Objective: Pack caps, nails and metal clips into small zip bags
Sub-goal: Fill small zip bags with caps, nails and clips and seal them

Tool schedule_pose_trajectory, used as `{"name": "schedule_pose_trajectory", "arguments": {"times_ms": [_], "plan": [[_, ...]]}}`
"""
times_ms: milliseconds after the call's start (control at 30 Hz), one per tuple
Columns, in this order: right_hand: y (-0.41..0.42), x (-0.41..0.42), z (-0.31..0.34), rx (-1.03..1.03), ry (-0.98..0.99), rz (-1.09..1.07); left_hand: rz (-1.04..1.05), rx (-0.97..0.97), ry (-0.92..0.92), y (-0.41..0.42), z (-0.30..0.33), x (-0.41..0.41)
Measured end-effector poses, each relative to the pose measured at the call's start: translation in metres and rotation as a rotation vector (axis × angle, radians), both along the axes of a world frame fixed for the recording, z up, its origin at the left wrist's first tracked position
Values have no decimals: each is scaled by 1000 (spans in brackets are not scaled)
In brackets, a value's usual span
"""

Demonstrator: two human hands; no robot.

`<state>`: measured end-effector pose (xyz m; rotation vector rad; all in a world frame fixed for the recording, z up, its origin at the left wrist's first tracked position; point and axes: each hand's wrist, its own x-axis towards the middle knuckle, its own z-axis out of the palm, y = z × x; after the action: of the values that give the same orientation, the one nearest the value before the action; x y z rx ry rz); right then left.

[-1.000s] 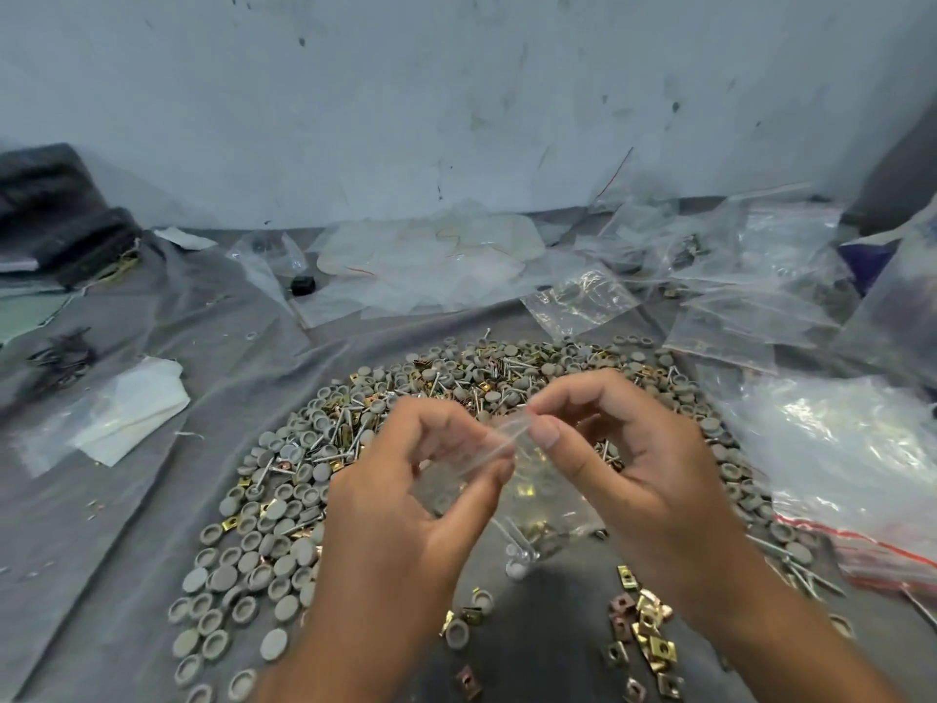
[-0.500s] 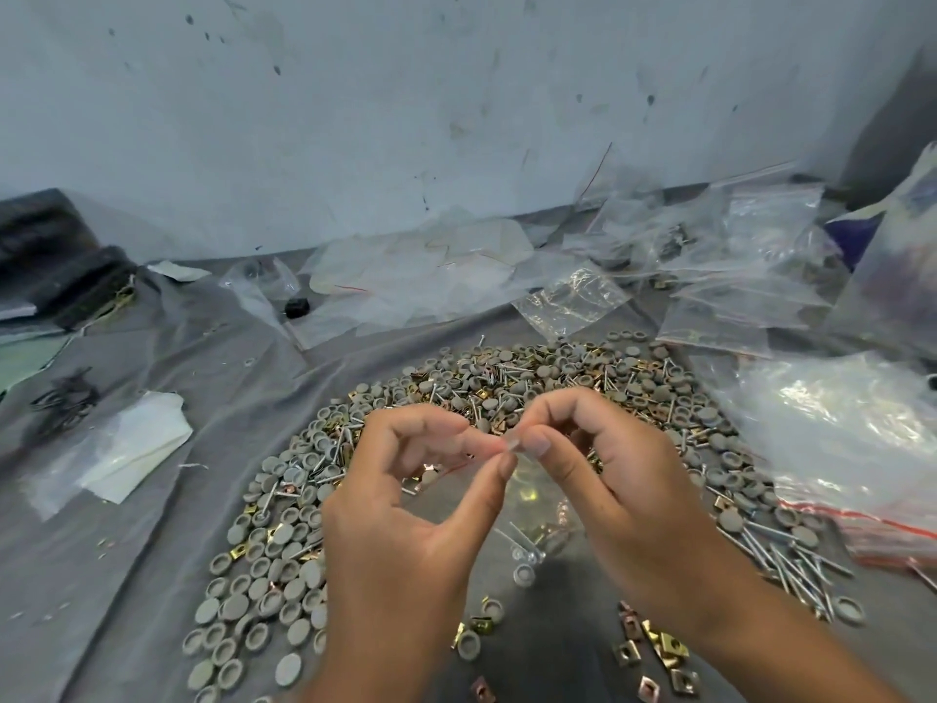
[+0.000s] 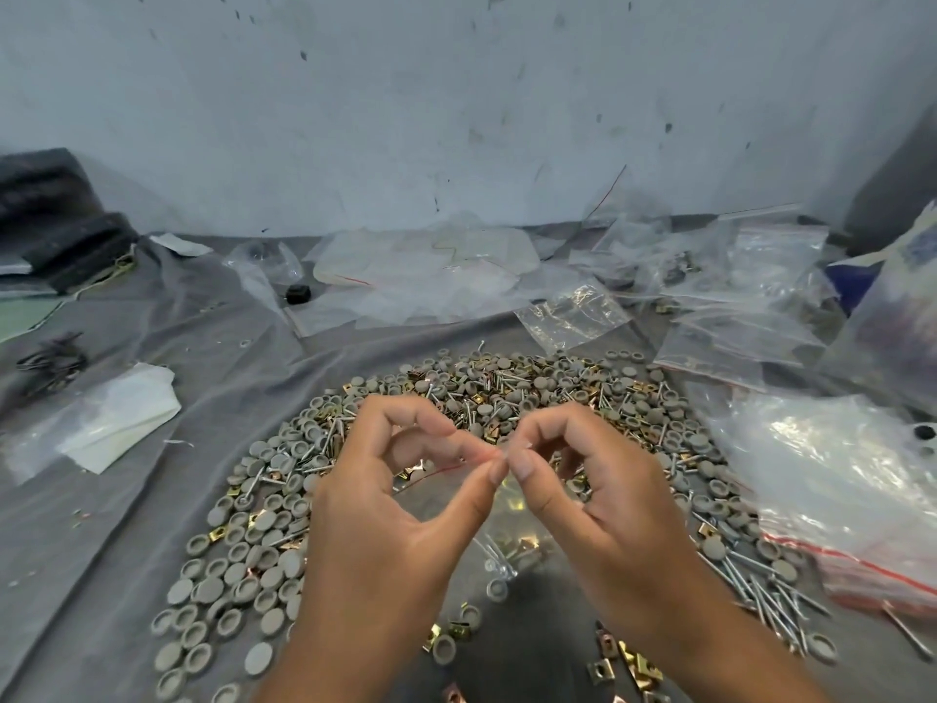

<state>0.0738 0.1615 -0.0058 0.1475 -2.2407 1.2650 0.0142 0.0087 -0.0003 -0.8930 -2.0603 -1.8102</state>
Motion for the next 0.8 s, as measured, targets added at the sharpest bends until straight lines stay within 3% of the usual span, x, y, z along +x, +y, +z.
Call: {"name": "schedule_pose_trajectory", "arguments": {"times_ms": [167, 533, 800], "plan": [[2, -1, -2, -229, 32, -19, -7, 42, -15, -2, -1, -4], [1, 1, 2, -154, -8, 13, -68, 113, -138, -3, 0, -4], [4, 1, 3, -357, 25, 56, -99, 259, -289, -4, 2, -10]]}}
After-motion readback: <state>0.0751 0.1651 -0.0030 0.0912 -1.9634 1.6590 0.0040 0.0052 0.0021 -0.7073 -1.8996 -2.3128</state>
